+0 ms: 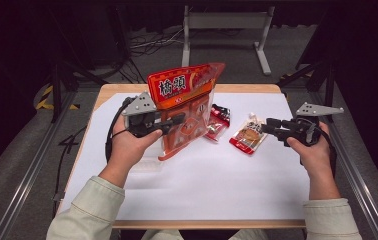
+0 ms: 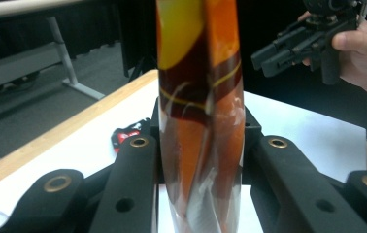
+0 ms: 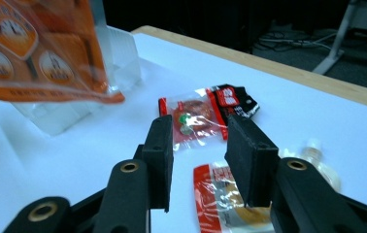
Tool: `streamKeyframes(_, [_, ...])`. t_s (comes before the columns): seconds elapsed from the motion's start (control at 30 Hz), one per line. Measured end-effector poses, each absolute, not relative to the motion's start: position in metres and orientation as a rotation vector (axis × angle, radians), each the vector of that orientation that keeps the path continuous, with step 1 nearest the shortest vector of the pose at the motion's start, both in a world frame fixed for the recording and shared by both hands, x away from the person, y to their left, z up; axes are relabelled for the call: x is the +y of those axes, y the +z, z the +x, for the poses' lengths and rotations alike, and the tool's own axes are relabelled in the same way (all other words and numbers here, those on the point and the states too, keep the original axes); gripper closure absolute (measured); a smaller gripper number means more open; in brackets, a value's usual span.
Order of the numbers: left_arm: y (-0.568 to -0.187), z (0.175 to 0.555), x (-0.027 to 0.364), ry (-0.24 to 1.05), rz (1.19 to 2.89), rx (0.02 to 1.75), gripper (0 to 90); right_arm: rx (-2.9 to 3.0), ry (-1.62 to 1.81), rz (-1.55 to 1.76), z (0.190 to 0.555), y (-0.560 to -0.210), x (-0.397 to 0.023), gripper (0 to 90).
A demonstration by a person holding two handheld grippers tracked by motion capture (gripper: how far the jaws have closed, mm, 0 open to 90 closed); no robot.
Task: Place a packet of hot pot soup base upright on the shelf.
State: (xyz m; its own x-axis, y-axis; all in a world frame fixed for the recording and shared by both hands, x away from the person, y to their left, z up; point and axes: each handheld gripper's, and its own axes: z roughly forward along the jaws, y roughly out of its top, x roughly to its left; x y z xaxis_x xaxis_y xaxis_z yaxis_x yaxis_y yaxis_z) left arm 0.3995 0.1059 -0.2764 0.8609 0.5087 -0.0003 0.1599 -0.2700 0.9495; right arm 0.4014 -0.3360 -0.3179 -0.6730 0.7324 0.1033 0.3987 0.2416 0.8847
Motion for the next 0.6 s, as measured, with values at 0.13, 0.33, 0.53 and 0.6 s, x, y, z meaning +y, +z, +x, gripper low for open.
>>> streamKeyframes(0.13, [-0.268,0.405,0.112,0.377,1.828,0.516,71.1,2.182,1.387,1.077,0.402,-0.319,-0.34,63.3])
streamKeyframes(0.33, [-0.26,0.414,0.119,0.404,1.827,0.519,71.1,2.166,1.396,1.075,0.401,-0.318,-0.342,63.4])
streamKeyframes(0.53, [-0.259,0.426,0.134,0.412,1.814,0.514,71.0,2.159,1.4,1.076,0.4,-0.319,-0.344,63.3])
streamKeyframes(0.6, [-0.259,0.43,0.138,0.418,1.815,0.518,71.0,2.16,1.401,1.074,0.399,-0.319,-0.345,63.3])
